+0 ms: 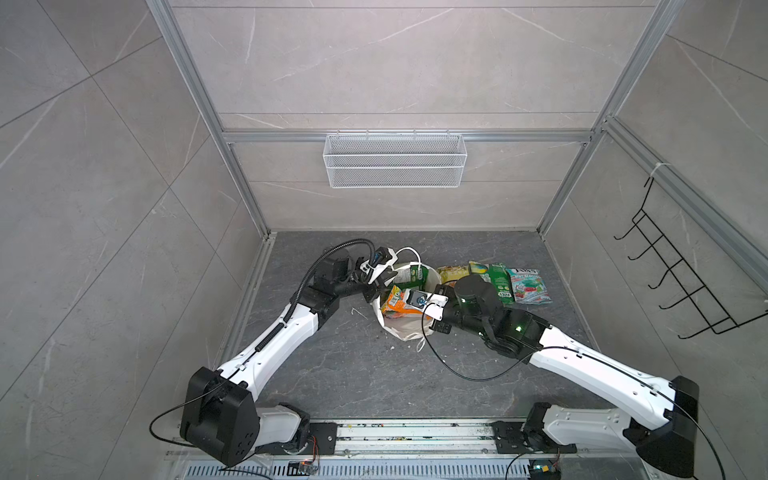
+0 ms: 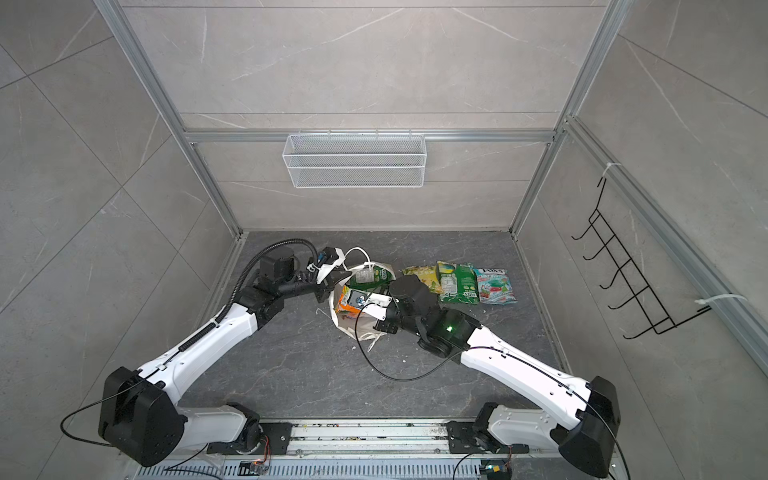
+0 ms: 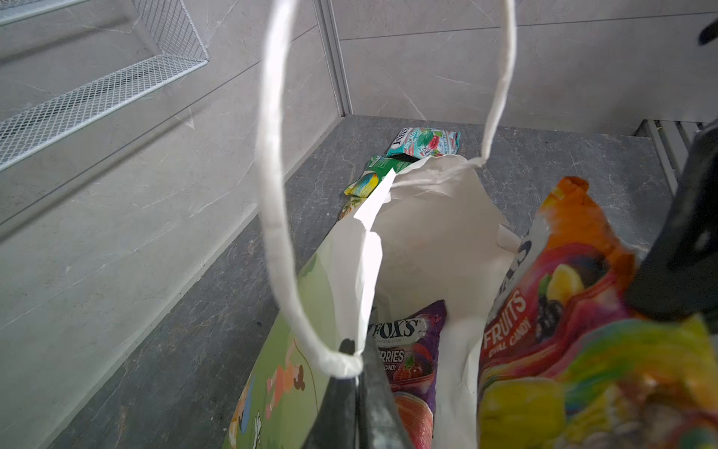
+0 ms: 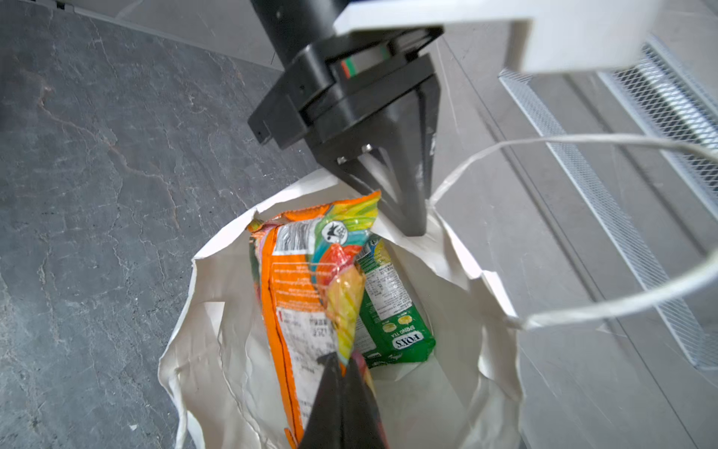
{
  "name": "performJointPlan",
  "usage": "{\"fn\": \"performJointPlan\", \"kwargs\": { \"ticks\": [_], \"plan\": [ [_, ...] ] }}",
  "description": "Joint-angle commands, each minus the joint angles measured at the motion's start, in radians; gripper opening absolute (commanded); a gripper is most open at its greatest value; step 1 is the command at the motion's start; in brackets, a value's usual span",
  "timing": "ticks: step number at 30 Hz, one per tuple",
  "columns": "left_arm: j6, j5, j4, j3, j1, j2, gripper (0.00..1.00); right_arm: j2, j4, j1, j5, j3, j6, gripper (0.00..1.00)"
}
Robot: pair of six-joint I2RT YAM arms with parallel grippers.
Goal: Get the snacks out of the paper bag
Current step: 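Lift the orange fruits pack up out of the paper bag with the right gripper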
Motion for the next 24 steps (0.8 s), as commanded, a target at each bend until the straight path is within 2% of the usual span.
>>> {"fn": "performJointPlan", "kwargs": {
  "ticks": [1, 7, 10, 15, 20, 24],
  "plan": [
    [-0.016, 0.007, 0.076, 0.018, 0.001, 0.011, 0.00, -0.065, 0.053, 0.005, 0.006, 0.011, 0.044, 0.00],
    [-0.011, 0.000, 0.081, 0.029, 0.001, 0.022, 0.00, -0.134, 0.108, 0.006, 0.126, 0.006, 0.082, 0.00],
    [-0.020, -0.016, 0.106, 0.022, 0.001, 0.030, 0.00, -0.174, 0.160, 0.003, 0.238, -0.003, 0.117, 0.00],
    [-0.010, -0.027, 0.085, 0.038, 0.001, 0.041, 0.00, -0.204, 0.098, -0.003, 0.338, 0.050, 0.187, 0.00],
    [-0.017, -0.052, 0.093, 0.045, 0.001, 0.047, 0.00, -0.215, 0.016, -0.023, 0.533, 0.095, 0.267, 0.00],
    [-0.022, -0.062, 0.132, 0.016, 0.001, 0.038, 0.00, -0.203, -0.164, -0.080, 0.670, 0.126, 0.398, 0.00]
  ]
}}
